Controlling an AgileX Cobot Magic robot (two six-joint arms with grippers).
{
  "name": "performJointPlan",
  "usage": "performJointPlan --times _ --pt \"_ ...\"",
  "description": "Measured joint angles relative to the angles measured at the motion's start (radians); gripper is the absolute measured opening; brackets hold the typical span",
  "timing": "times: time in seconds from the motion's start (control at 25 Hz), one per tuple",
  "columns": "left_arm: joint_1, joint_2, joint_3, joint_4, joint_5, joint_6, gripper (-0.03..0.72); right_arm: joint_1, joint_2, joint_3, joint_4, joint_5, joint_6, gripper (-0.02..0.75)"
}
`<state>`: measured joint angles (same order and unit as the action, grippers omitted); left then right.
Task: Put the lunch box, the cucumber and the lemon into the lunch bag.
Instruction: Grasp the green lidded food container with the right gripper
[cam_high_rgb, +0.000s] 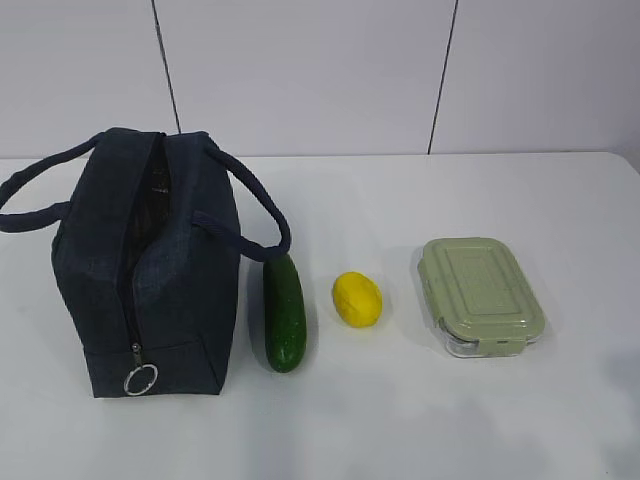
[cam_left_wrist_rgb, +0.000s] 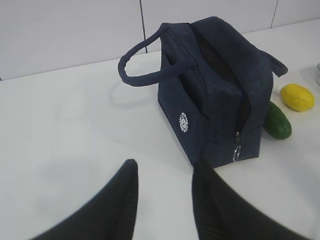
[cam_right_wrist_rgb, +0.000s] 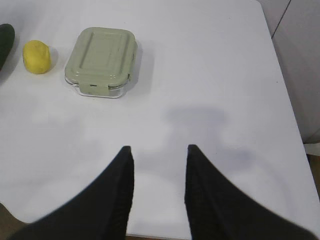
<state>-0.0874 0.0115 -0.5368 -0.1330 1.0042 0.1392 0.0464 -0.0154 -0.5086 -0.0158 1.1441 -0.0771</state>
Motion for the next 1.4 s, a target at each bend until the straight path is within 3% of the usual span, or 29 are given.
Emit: performJointPlan --times 0.52,0.68,1.0,1.4 --pt "0.000 0.000 0.000 0.000 -0.004 0.000 0.264 0.000 0.003 -0.006 -0.008 -0.024 0.000 0.251" --pt "0.000 0.000 0.000 0.000 -0.009 0.000 0.264 0.000 0.103 -0.037 -0.009 -0.097 0.000 0.263" --pt "0.000 0.000 0.004 -0.002 -0.032 0.000 0.264 0.000 0.523 -0.216 -0.012 -0.169 0.000 0.524" --pt "0.000 0.000 0.007 -0.002 -0.034 0.000 0.264 0.000 1.030 -0.518 0.143 -0.156 -0.134 0.554"
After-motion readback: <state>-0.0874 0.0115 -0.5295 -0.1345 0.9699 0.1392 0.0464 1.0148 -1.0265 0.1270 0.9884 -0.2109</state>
